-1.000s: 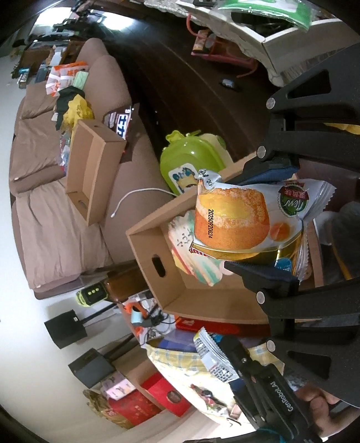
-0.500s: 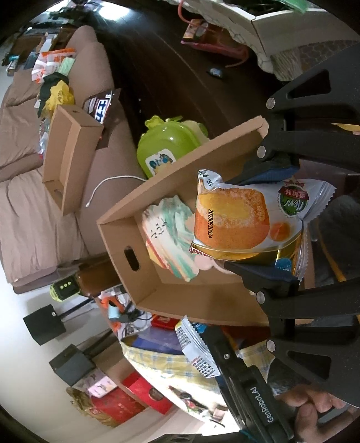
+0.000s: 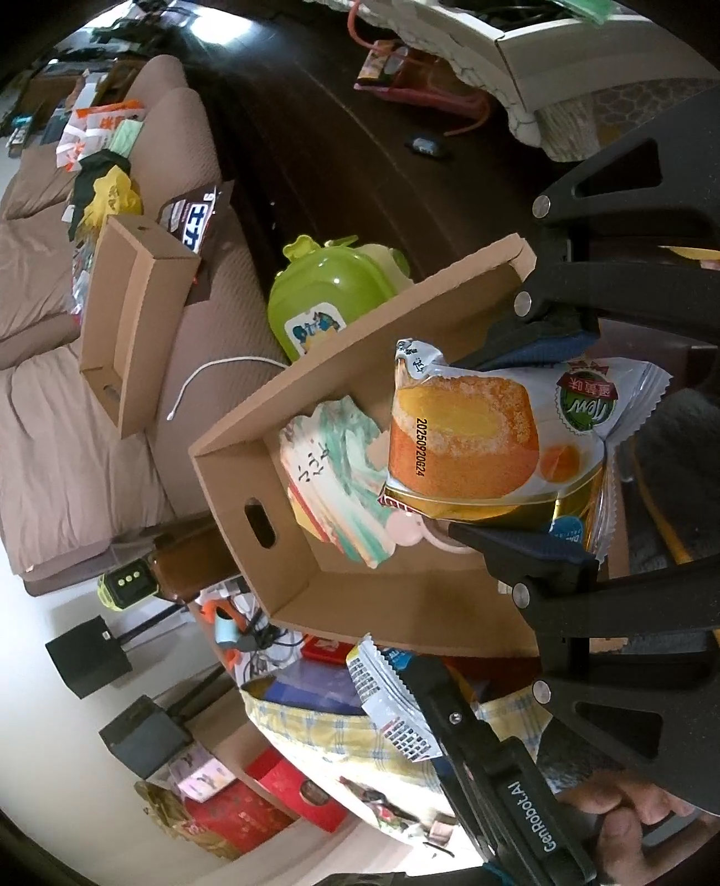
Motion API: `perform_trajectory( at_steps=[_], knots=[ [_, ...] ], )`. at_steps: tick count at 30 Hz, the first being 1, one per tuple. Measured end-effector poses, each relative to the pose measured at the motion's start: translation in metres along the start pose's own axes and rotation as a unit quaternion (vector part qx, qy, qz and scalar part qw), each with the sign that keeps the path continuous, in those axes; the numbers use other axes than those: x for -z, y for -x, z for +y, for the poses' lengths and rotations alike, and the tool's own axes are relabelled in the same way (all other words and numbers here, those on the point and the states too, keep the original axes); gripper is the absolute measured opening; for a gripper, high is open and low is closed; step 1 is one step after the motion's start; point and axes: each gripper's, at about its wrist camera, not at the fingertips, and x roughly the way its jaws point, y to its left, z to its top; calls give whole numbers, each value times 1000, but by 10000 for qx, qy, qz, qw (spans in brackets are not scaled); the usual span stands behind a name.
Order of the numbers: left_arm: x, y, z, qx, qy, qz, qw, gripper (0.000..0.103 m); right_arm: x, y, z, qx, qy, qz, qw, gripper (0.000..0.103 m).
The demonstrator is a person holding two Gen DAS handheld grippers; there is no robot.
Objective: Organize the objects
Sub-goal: 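Lower both snack bags into the box and open both tools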
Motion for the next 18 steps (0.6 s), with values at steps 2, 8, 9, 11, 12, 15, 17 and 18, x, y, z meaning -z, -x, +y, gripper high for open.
perform_trajectory(
  at_steps=[2, 8, 9, 11, 12, 15, 17, 18],
  knots=[
    [0, -2, -1, -36, -28, 59, 10000, 62, 0, -1, 0, 10, -2, 11, 10000, 51],
    [2, -4, -3, -81, -71, 103, 9999, 64, 0, -2, 0, 25, -8, 42, 10000, 51],
    [2, -4, -2, -118, -50, 113, 9999, 69, 1, -2, 0, 29, -8, 49, 10000, 51],
    [2, -4, 0, -111, 13, 107, 9999, 72, 1, -3, 0, 36, -9, 69, 10000, 51],
    [2, -3, 2, -90, 50, 99, 9999, 74, 1, -3, 0, 40, -12, 68, 10000, 51],
    [2, -2, 4, -73, 107, 88, 9999, 79, 1, -3, 0, 37, -8, 67, 10000, 51],
    [1, -2, 5, -66, 133, 79, 9999, 79, 1, -4, 0, 41, -1, 78, 10000, 51],
    [1, -2, 6, -70, 151, 76, 9998, 79, 1, -3, 0, 43, 2, 81, 10000, 51]
  ],
)
